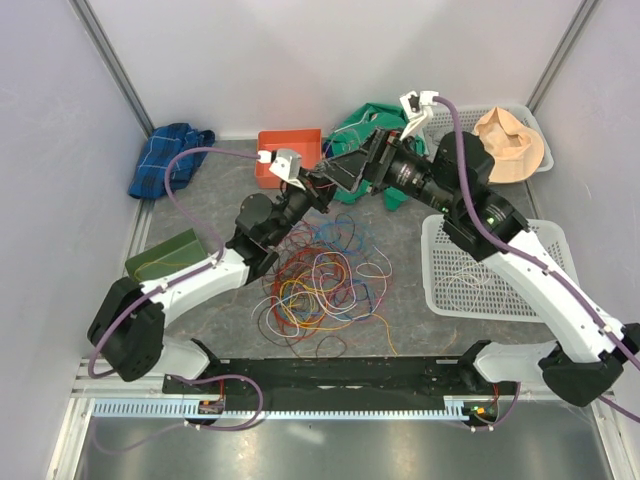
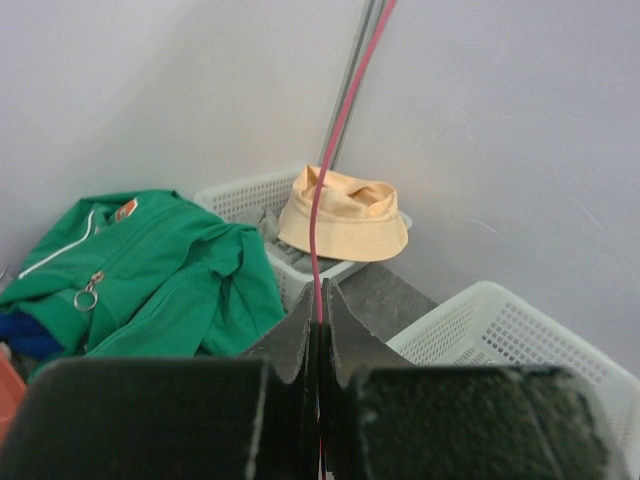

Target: Untangle the cables

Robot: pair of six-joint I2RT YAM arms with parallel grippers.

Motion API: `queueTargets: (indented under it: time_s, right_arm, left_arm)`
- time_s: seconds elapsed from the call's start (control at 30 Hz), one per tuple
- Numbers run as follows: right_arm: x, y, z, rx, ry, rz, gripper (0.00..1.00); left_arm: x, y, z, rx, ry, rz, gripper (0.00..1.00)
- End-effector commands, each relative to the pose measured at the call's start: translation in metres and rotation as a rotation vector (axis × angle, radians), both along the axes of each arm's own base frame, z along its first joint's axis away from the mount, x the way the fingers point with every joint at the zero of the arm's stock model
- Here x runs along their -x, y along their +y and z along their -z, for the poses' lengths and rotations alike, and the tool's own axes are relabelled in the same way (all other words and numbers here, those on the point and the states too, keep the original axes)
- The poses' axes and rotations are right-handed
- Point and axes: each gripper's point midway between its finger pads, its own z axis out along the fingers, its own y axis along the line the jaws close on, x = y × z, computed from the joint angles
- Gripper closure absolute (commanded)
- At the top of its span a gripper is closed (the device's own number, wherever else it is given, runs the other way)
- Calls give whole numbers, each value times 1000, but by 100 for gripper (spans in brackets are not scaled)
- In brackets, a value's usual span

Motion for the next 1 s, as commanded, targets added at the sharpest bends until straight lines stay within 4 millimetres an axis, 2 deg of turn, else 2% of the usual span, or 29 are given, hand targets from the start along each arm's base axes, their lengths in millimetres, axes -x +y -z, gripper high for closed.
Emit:
queueTargets:
  time_s: [0.0, 0.03, 0.1, 0.13, 0.17, 0.2, 0.23, 0.27, 0.3, 0.33, 0.37, 0.4, 0.43, 0.47, 0.5, 0.53, 0.57, 0.6, 0.63, 0.67, 0.73, 0.77, 0.83, 0.87, 0.93, 0.97]
  right_arm:
    - [2, -45, -42, -27, -164, 191, 2]
    - [2, -61, -48, -29, -175, 265, 2]
    - [1, -79, -50, -19, -193, 342, 2]
    - [4, -97, -56, -37, -201, 410, 2]
    - [3, -103, -48, -25, -191, 438, 2]
    - [4, -110, -45, -25, -187, 464, 2]
    - [9, -122, -47, -36, -196, 494, 2]
    - [5, -127, -34, -17, -177, 531, 2]
    - [5, -131, -27, -8, -169, 550, 2]
    - [9, -138, -25, -7, -176, 562, 2]
    - [6, -138, -9, 23, -158, 571, 2]
    - [6, -139, -1, 35, -149, 576, 2]
    - [7, -142, 5, 45, -145, 583, 2]
    - [4, -140, 23, 74, -127, 583, 2]
    - [3, -140, 32, 88, -116, 586, 2]
    - [3, -141, 39, 91, -107, 588, 2]
    - [0, -136, 59, 118, -79, 580, 2]
    - [0, -133, 69, 124, -65, 568, 2]
    - [0, -131, 79, 129, -51, 560, 2]
    - [-2, -127, 105, 154, -8, 547, 2]
    - [3, -121, 121, 141, 9, 511, 2]
    - [3, -119, 147, 169, 40, 499, 2]
    - [7, -119, 157, 142, 43, 491, 2]
    - [7, -120, 175, 165, 59, 493, 2]
    - [9, -123, 184, 181, 54, 497, 2]
    - [10, -125, 197, 201, 66, 499, 2]
  left_arm:
    - [-3, 29, -23, 38, 64, -77, 98]
    - [-8, 39, -35, 43, 73, -103, 98]
    - [-18, 49, -21, 9, 176, -141, 98]
    - [-28, 59, -34, 25, 188, -173, 98]
    - [-34, 64, -23, 9, 261, -189, 98]
    - [-46, 78, -25, 16, 286, -225, 98]
    - [-53, 83, -42, 40, 280, -236, 98]
    - [-62, 86, -38, 50, 323, -243, 98]
    - [-72, 96, -38, 56, 341, -257, 98]
    - [-78, 100, -56, 83, 318, -260, 98]
    - [-90, 100, -52, 88, 333, -270, 98]
    - [-97, 102, -55, 84, 335, -256, 98]
    - [-102, 103, -77, 102, 300, -254, 98]
    - [-110, 102, -78, 95, 297, -256, 98]
    - [-125, 101, -69, 81, 314, -256, 98]
    - [-132, 101, -85, 92, 292, -255, 98]
    - [-140, 101, -85, 92, 293, -255, 98]
    - [-156, 100, -70, 76, 317, -260, 98]
    - [-162, 101, -82, 87, 297, -262, 98]
    - [-169, 103, -83, 92, 298, -267, 98]
    - [-192, 105, -76, 89, 296, -276, 98]
    - [-200, 105, -72, 86, 299, -281, 98]
    - [-223, 108, -61, 85, 306, -286, 98]
    - [-230, 109, -59, 89, 306, -285, 98]
    - [-244, 113, -59, 96, 296, -289, 98]
    - [-255, 113, -49, 92, 289, -296, 98]
